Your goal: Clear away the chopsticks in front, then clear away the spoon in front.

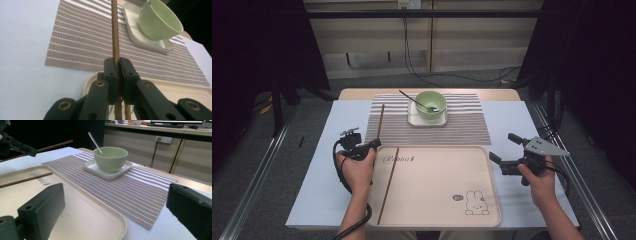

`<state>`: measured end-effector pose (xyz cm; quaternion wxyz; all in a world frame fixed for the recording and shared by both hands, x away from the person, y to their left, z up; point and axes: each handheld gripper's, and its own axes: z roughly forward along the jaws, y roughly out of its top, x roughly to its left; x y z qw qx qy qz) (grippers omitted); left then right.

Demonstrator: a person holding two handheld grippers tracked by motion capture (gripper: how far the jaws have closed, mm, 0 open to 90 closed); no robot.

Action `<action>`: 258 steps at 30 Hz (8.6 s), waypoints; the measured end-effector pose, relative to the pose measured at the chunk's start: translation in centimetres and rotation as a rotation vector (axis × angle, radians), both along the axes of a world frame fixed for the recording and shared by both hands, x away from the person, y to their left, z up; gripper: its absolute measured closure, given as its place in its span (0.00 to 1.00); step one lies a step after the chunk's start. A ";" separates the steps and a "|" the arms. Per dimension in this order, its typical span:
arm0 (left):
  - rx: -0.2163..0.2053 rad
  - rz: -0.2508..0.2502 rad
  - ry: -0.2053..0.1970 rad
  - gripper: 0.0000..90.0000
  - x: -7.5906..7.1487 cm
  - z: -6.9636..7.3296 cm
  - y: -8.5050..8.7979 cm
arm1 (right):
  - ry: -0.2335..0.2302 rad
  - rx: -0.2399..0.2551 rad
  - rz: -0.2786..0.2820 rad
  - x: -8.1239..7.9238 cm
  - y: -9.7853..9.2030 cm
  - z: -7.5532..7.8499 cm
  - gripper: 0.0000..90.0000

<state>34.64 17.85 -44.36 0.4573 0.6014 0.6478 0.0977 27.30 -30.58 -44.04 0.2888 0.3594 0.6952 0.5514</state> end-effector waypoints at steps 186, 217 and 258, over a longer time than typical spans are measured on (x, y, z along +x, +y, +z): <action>-0.085 -0.122 -0.174 0.18 -1.4 1.1 -2.1 | -0.001 -0.046 0.024 0.5 0.7 0.0 0.02; -0.090 -0.156 -0.219 0.15 5.9 1.7 -5.1 | -0.010 -0.062 0.003 -0.2 0.5 0.0 0.02; -0.084 -0.133 -0.202 0.15 11.3 1.6 -7.2 | -0.017 -0.069 0.007 -0.4 0.4 0.1 0.02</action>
